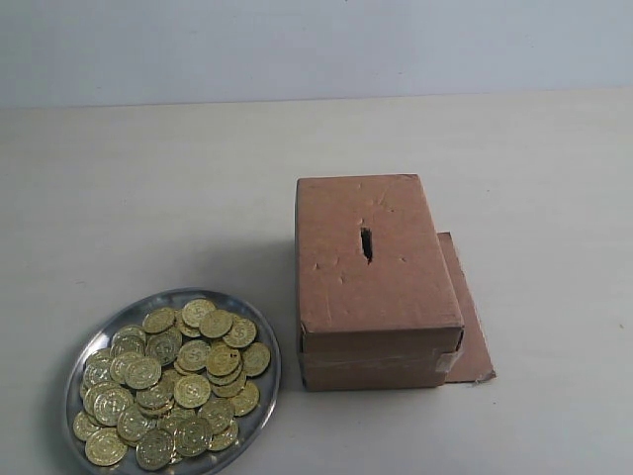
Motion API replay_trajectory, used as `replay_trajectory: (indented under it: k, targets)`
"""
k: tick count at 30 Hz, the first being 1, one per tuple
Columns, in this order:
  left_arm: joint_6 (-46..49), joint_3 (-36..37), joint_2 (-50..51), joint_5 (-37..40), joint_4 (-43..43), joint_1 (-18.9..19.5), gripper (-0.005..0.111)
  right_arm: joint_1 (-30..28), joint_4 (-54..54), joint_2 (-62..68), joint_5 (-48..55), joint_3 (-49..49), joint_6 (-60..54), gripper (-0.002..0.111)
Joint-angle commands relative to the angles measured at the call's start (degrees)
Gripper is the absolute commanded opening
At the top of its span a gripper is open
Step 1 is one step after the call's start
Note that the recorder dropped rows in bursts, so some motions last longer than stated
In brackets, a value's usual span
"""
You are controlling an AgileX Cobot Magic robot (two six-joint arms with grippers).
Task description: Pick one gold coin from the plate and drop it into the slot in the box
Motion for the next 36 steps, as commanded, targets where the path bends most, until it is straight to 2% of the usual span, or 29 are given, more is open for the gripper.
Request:
replay_trajectory:
  k: [1,9,36]
  targets:
    - [0.2,0.2,-0.4,0.1,-0.9,0.1,0.000,-0.2,0.1,-0.3,-0.2,0.3,0.0,0.000]
    - [4.7,0.2,-0.4,0.1,-3.1,0.1,0.000,-0.2,0.1,-0.3,-0.2,0.3,0.0,0.000]
    - [2.8,0.2,-0.4,0.2,-3.0,0.1,0.000,-0.2,0.1,-0.3,-0.2,0.3,0.0,0.000]
